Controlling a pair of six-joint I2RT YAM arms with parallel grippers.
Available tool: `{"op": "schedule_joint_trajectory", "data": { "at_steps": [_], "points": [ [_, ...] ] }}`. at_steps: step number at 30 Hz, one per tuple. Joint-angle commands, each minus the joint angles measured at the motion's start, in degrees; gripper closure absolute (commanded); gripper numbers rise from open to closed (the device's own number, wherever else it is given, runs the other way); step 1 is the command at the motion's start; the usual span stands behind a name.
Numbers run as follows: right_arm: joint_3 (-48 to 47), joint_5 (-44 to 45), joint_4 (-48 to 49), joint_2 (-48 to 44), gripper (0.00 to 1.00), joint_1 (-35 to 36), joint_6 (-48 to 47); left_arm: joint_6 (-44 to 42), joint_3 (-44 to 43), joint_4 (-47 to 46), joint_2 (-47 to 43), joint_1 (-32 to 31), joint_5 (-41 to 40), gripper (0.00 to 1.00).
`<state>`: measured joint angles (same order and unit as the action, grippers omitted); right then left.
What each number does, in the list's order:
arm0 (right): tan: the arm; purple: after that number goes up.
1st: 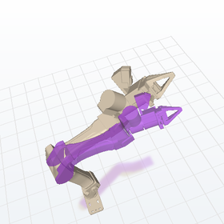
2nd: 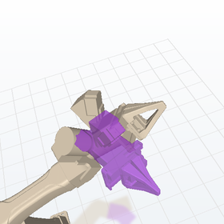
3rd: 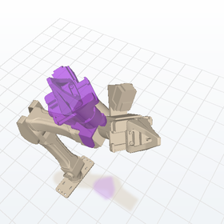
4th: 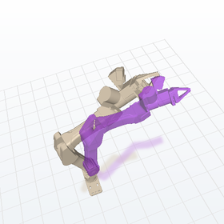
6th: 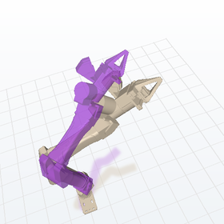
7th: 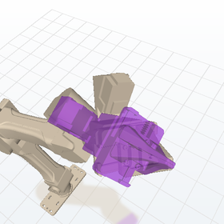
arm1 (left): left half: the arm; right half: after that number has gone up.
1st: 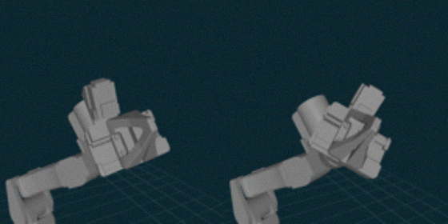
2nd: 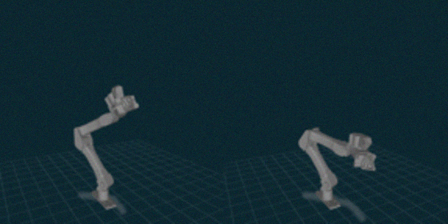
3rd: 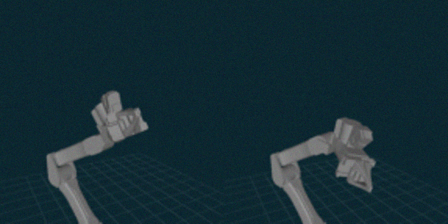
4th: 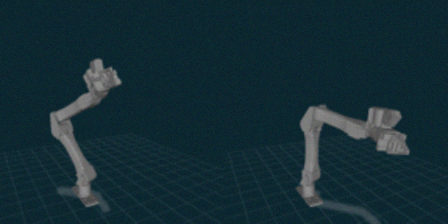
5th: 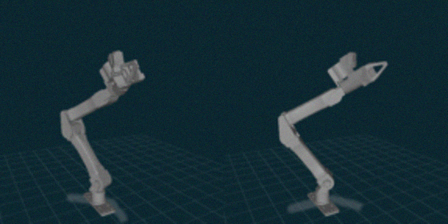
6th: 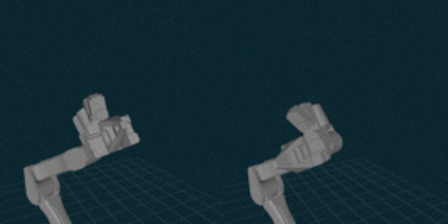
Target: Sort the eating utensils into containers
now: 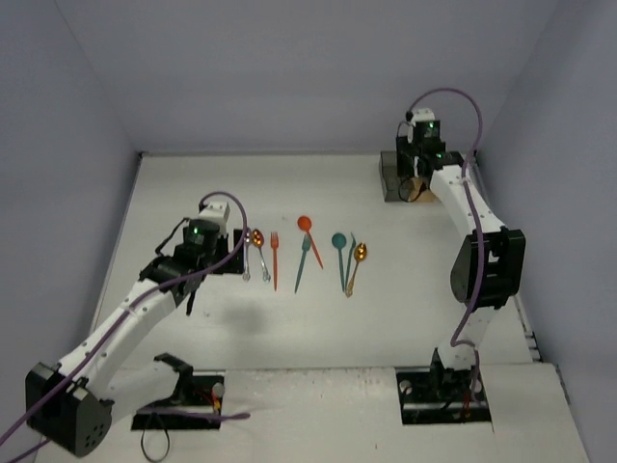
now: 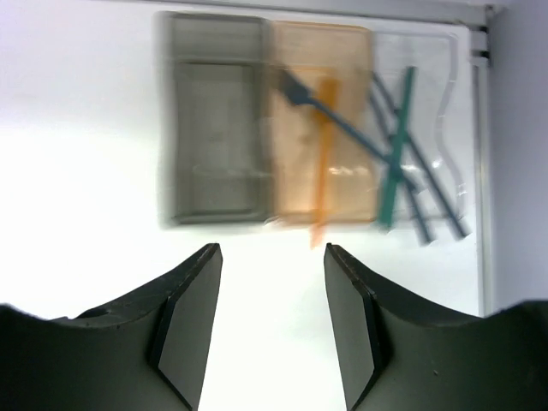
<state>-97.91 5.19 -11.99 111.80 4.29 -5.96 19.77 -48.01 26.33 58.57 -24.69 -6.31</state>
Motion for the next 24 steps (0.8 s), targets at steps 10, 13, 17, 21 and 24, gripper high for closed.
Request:
{"op": "schedule_joint_trajectory", "data": {
  "at_steps": [10,13,17,21,24],
  "points": [
    [26.6,4.7,1.4,-21.1,0.51,22.4,22.2,-0.7,-1.1,-2.8,-1.0,0.3,0.5,0.22],
    [31.3,6.1,1.7,-21.3,0.52,25.5,26.0,-0.5,-1.1,-2.9,-0.7,0.3,0.9,0.22],
    [35.5,8.9,3.4,-20.5,0.55,28.1,33.1,-0.4,-1.1,-2.9,-0.7,0.3,1.3,0.22],
    [37.2,10.5,4.5,-18.7,0.6,29.6,37.8,-0.3,-1.0,-2.9,-0.8,0.3,1.4,0.22],
    [37.4,11.2,5.1,-17.1,0.65,30.8,39.5,-0.2,-0.9,-2.9,-1.1,0.3,1.5,0.22]
  ]
}}
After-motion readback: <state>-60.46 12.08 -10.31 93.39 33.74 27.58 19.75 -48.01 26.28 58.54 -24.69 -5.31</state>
